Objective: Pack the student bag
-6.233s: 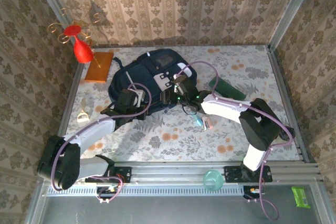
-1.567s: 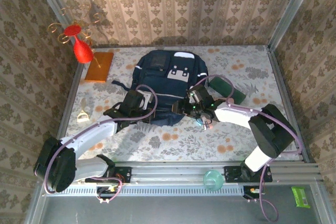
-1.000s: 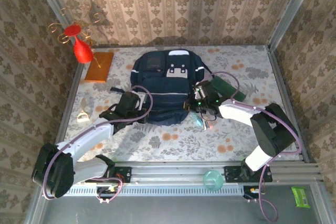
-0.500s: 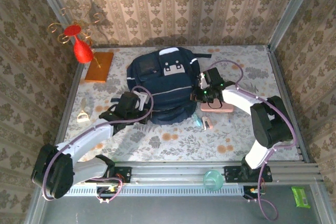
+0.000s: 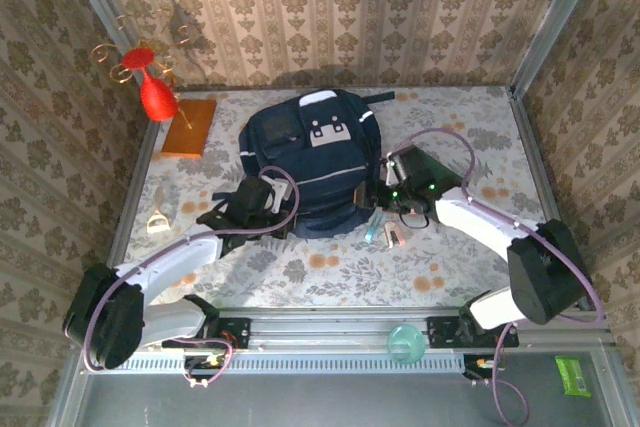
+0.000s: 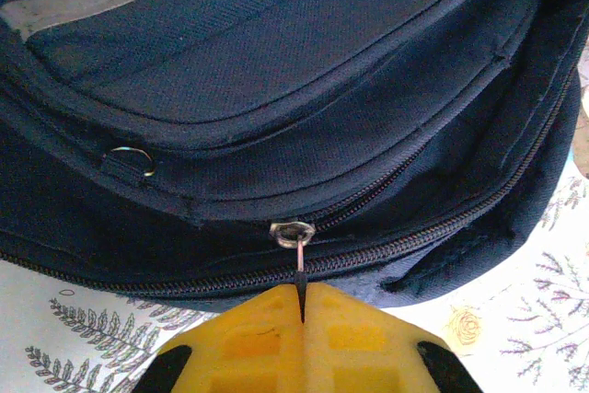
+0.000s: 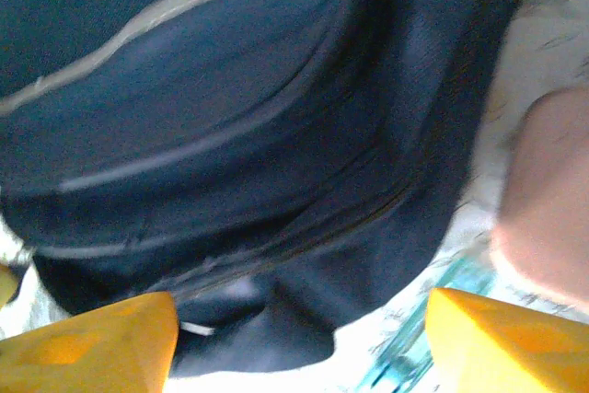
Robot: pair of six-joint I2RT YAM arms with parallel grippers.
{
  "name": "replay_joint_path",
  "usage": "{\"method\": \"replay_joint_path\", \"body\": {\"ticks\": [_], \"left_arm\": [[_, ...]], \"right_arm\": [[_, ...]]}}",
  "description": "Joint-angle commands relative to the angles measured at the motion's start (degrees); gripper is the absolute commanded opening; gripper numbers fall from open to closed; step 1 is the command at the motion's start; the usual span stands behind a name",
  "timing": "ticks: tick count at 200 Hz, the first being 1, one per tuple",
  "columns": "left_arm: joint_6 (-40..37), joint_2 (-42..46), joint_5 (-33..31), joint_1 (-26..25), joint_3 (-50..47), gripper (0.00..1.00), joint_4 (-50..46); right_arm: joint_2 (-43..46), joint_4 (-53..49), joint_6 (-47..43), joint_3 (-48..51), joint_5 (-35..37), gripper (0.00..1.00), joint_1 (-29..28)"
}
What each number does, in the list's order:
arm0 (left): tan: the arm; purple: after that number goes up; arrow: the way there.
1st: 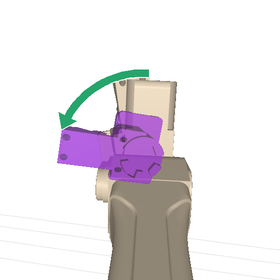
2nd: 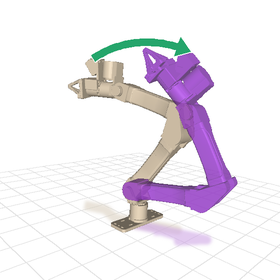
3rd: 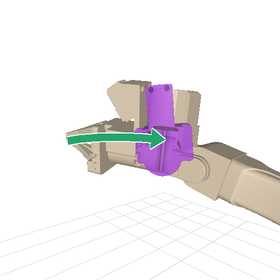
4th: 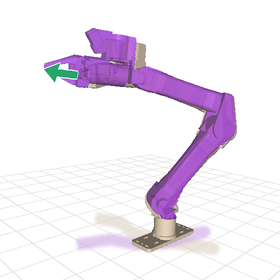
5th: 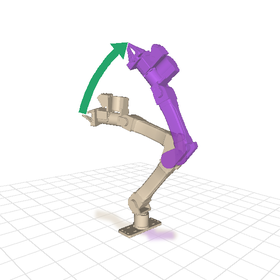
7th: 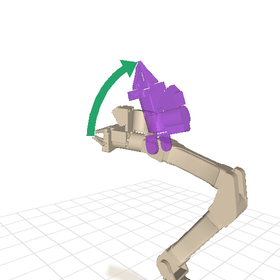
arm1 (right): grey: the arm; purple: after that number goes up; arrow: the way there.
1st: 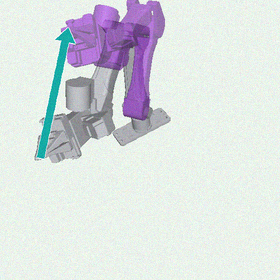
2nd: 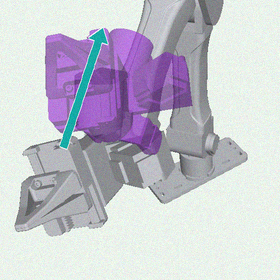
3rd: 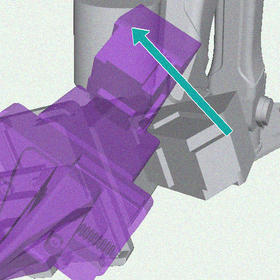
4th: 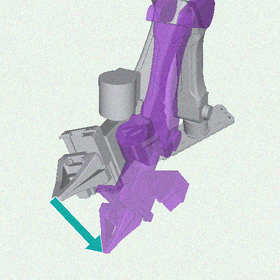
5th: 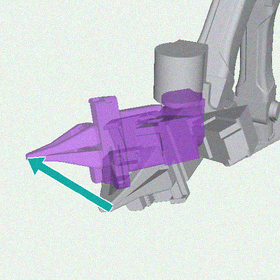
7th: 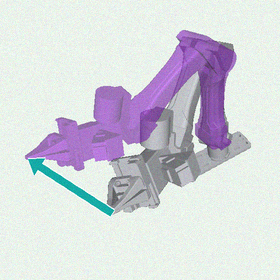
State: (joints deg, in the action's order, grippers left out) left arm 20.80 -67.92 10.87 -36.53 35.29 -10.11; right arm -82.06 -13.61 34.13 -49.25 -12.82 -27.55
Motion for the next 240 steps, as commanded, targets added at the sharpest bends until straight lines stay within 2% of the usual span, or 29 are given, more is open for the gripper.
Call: {"method": "replay_joint_path", "body": {"ticks": [1, 34, 61, 76, 109, 152, 210, 240], "left_arm": [[0.0, -0.3, 0.0, -0.7, 1.8, 0.0, 0.7], [-0.1, -0.4, 0.0, -1.2, 2.2, 0.0, 0.4], [-0.1, -0.2, -0.5, -1.3, 1.8, 0.0, 0.3], [0.0, 0.2, -0.7, -1.3, 1.5, 0.0, 0.0], [-1.4, 1.2, -4.5, -1.3, 1.3, 0.0, -2.4], [-3.6, 2.4, -8.7, 0.7, 0.9, 0.0, -7.0], [-4.5, 4.0, -7.6, 6.1, -2.2, 0.0, -6.5], [-3.7, 2.9, -5.2, 6.8, -2.0, 0.0, -4.2]], "right_arm": [[0.5, 3.3, 4.3, 1.2, 4.1, 0.76, -3.5], [-4.4, 7.0, 5.8, -1.0, 7.1, 0.75, -6.3], [-9.2, 7.7, 4.9, -3.7, 9.9, 0.7, -6.6], [-10.8, 7.3, 4.2, -4.4, 11.5, 0.59, -6.6], [-10.9, 7.5, 1.9, -4.7, 14.1, 0.25, -5.3], [-10.4, 4.5, -2.9, -6.4, 11.9, 0.03, -0.6], [-15.1, 0.6, -6.9, -12.7, 6.7, 0.0, 4.7], [-20.3, -2.6, -8.4, -19.4, 6.5, 0.02, 6.9]]}}
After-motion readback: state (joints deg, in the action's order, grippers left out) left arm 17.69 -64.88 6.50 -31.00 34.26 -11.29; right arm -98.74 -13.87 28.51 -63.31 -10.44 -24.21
